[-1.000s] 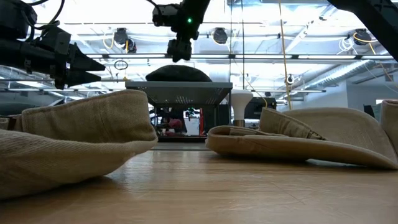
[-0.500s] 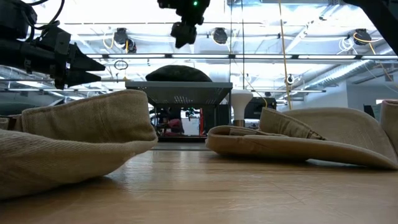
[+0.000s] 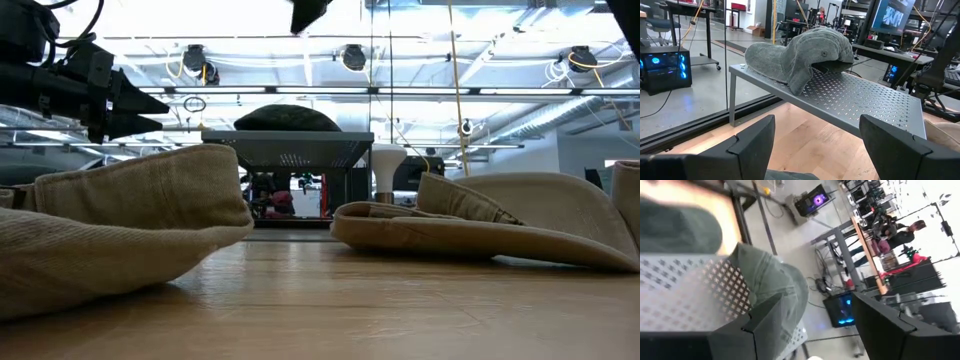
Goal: Pick & Place hat
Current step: Put the middle brown cap on the shelf
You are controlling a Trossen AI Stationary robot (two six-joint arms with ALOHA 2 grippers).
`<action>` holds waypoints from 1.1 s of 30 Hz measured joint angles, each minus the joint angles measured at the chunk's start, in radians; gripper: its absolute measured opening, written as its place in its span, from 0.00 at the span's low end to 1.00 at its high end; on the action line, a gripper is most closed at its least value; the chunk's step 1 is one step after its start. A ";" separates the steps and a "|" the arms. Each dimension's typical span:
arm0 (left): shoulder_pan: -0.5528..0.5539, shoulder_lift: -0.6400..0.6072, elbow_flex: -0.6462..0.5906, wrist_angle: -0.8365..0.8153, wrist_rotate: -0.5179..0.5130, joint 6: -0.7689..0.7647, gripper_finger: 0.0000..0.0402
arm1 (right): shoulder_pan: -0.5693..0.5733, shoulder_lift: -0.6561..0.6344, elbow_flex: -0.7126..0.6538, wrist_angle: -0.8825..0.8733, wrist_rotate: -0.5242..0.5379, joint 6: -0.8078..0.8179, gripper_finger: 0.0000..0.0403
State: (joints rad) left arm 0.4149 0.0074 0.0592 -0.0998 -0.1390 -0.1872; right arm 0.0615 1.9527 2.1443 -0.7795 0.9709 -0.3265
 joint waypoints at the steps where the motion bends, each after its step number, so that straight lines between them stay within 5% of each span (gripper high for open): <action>1: 0.000 0.000 0.000 0.000 0.000 0.000 0.73 | 0.010 -0.015 0.001 -0.028 0.001 0.032 0.57; 12: 0.000 0.000 0.000 0.000 0.000 0.000 0.73 | 0.126 -0.141 0.001 -0.323 -0.010 0.333 0.57; 33: 0.000 0.000 0.000 0.000 0.001 0.000 0.73 | 0.248 -0.251 0.000 -0.795 -0.372 1.043 0.57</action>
State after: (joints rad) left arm 0.4145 0.0074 0.0590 -0.0998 -0.1383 -0.1875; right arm 0.3092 1.7021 2.1445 -1.5748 0.5991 0.7168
